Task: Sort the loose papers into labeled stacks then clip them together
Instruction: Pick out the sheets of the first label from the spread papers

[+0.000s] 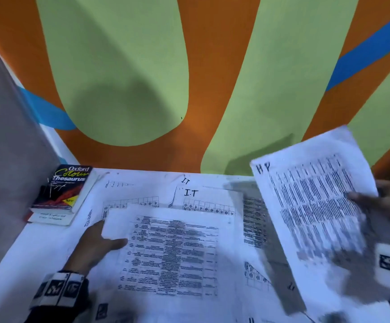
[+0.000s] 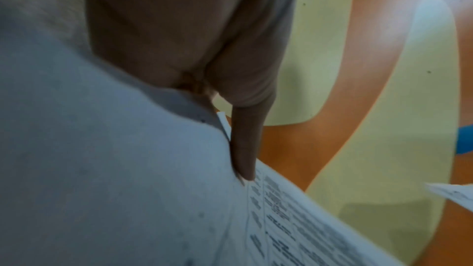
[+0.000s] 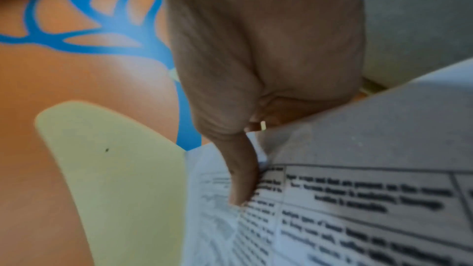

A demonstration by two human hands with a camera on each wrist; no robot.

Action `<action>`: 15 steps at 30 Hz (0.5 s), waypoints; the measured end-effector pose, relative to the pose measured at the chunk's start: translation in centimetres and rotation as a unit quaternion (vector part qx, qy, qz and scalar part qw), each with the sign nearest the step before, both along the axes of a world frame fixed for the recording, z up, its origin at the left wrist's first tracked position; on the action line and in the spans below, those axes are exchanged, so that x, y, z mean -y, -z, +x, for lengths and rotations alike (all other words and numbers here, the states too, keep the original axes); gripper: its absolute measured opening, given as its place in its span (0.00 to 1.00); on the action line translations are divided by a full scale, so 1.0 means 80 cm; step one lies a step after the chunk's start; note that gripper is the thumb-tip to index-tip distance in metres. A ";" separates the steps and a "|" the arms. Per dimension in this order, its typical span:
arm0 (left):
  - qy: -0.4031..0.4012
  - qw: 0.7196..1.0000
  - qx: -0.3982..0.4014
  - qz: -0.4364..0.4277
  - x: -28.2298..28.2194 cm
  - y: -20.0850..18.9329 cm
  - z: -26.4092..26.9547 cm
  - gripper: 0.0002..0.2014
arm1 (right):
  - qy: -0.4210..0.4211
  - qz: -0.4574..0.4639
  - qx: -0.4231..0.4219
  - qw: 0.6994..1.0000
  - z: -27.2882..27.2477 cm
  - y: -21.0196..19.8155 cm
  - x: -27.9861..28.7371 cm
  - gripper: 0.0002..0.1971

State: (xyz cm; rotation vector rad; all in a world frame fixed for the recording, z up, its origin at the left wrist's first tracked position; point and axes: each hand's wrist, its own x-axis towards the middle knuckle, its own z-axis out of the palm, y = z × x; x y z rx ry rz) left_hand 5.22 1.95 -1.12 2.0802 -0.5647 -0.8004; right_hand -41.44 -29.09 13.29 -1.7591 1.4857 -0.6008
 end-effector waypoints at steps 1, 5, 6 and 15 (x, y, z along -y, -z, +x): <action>-0.011 1.000 -0.007 -0.022 -0.006 -0.004 0.003 0.21 | 0.016 0.048 0.058 0.997 0.007 0.005 -0.002 0.09; -0.103 0.989 -0.021 -0.102 -0.028 -0.006 0.018 0.13 | 0.042 0.130 0.070 0.988 0.074 0.053 -0.021 0.11; -0.117 0.988 -0.020 -0.103 -0.033 -0.001 0.024 0.12 | 0.050 0.127 0.055 0.989 0.098 0.072 -0.028 0.10; -0.141 0.985 -0.026 -0.092 -0.056 0.051 0.014 0.09 | 0.001 0.094 -0.148 0.985 0.235 0.186 -0.089 0.19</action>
